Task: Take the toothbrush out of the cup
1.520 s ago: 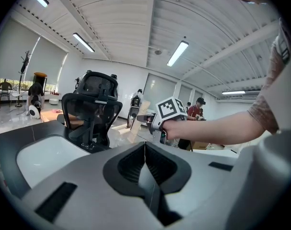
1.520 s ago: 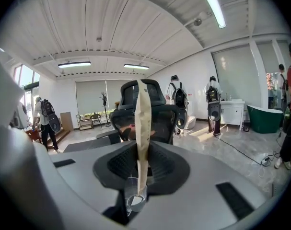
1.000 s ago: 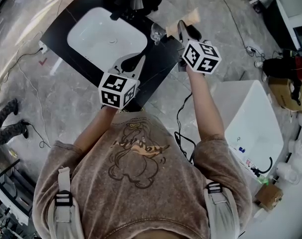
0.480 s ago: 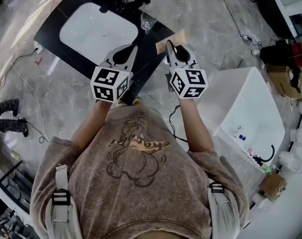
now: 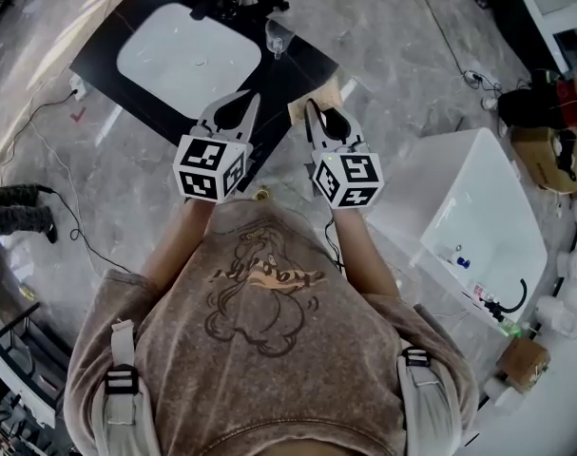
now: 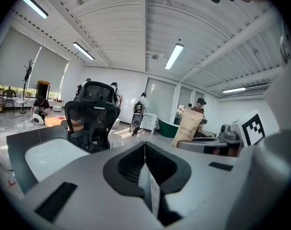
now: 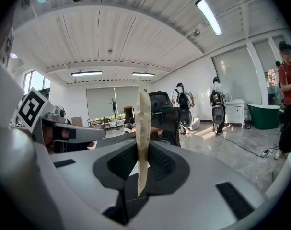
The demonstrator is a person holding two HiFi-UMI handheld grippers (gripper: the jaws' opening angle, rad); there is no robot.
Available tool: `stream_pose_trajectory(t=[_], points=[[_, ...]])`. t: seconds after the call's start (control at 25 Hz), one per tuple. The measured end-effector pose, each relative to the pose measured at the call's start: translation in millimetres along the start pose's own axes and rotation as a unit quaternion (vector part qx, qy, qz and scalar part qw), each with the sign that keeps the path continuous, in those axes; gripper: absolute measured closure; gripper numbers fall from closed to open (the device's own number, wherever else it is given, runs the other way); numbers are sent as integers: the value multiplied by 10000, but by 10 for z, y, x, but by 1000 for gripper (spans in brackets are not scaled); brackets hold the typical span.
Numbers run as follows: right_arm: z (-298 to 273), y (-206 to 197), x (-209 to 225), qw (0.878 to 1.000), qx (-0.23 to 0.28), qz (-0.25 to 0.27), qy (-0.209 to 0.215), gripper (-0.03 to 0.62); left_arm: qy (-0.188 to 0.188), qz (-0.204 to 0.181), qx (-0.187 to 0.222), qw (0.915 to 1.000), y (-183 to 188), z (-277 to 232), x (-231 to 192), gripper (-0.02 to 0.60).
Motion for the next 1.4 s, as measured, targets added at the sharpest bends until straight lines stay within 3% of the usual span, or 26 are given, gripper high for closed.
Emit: stream_pose_trajectory(t=[0.28,0.64,1.16,1.4], points=[[178,-190,-262,9999,-55,-119,30,516,-13,-64,59,10000,-69,298,89,565],[565,-491,-851,9997,-6,-235,18,516,-110,-76,-43,9999,-457,922,148,565],[1365,-919,-1688,9992,111,-346,-139,516,-401,-336,-93,9986,-928,1904,535,565],[1569,-1041,-1877,9992,159,-355,-116,516,-406,-373,-48,9985,-1042,2122,678,565]])
Point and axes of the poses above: the fingertips, and each gripper's own axes: z backward along the fingers, x to its right, y out of its top, the point moved 1 cm from there along z, backward along the fingers, and after that the axes turned 8 degrees about -x, right-handed, at the moved point
